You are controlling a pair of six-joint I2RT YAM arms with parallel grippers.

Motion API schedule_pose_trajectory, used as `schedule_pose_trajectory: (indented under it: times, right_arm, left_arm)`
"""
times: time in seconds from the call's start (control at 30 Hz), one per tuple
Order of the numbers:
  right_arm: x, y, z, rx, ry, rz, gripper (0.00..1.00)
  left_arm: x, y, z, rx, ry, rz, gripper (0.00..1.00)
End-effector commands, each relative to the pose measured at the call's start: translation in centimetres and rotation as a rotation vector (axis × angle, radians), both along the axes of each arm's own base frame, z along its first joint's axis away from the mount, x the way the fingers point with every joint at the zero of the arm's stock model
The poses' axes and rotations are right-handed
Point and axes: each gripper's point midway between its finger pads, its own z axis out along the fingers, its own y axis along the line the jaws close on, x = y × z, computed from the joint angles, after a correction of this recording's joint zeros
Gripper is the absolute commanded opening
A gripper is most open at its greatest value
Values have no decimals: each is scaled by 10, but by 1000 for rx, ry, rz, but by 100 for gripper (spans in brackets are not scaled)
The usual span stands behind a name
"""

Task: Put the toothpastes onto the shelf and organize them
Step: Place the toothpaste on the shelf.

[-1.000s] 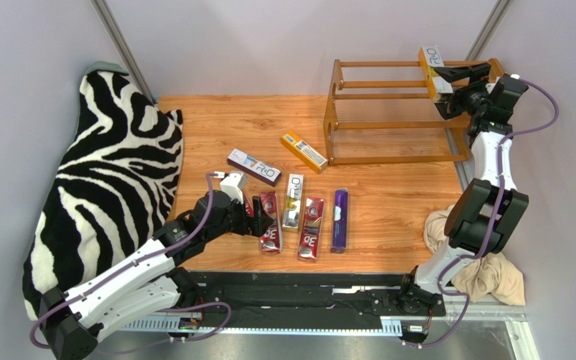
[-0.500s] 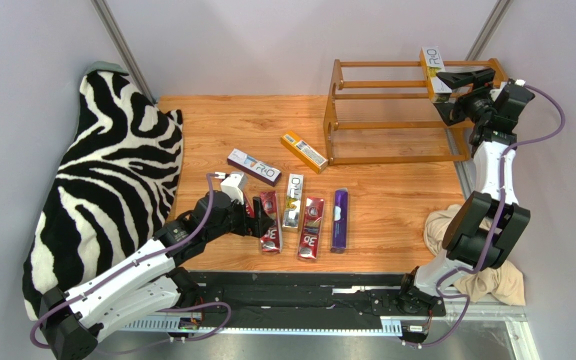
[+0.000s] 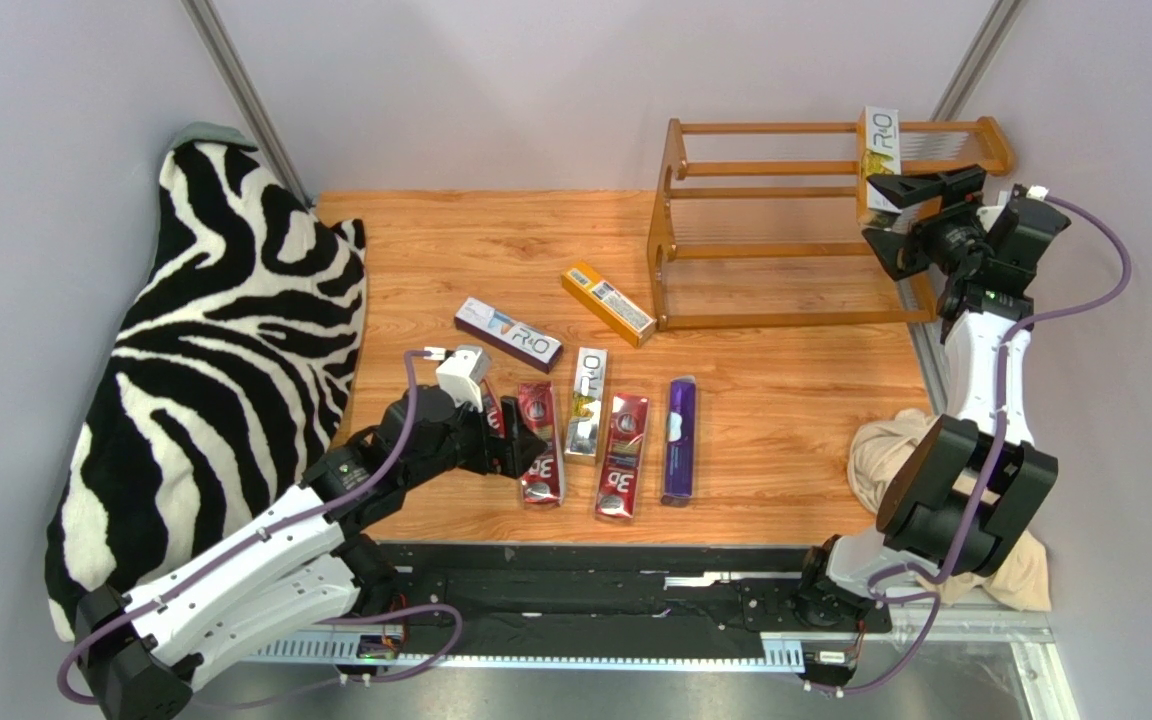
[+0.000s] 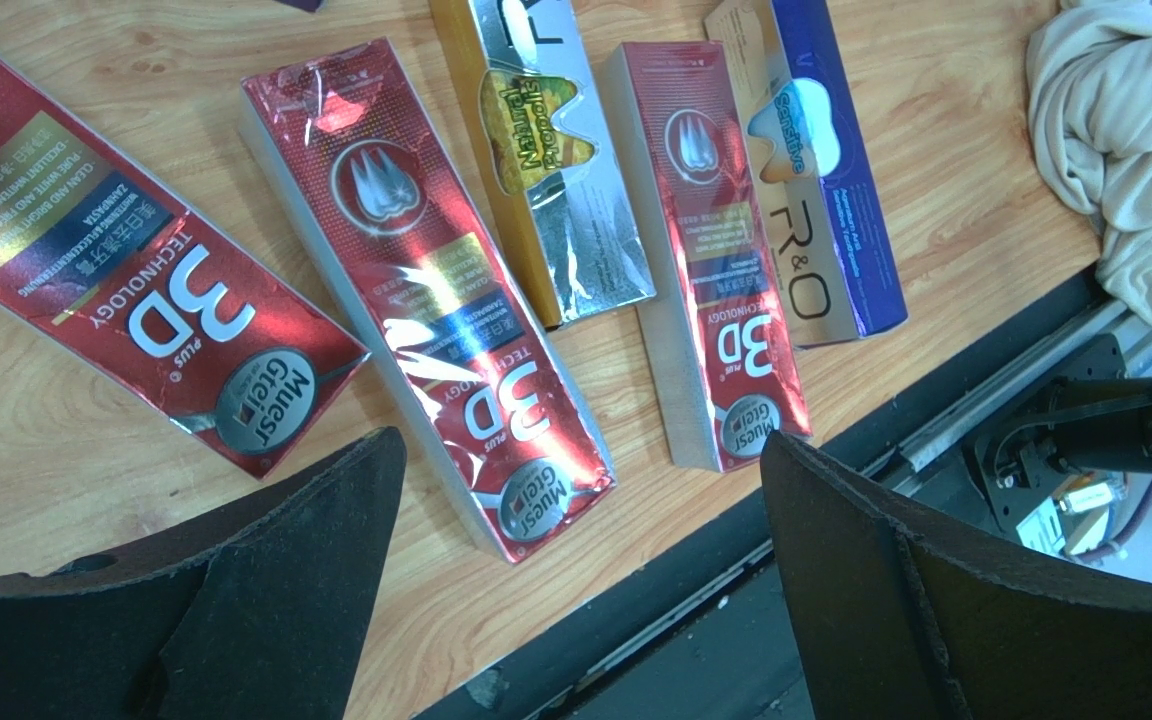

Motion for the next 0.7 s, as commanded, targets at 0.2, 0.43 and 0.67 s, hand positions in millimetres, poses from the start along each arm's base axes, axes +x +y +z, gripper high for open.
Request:
schedule_pose_trajectory:
  times: [0.2,0.43,0.67]
  right_arm:
    - [2,-1,23,-7,-60,23,56]
    - [14,-8,16,15,-60,20,45]
    - [24,-19,15,87,-91,18,43]
  left_arm:
    - [0,-2,3,-17,-8,-6,97]
    - [2,-3,-1,-4,-2,-2,97]
    - [4,-1,-7,12,2,5,97]
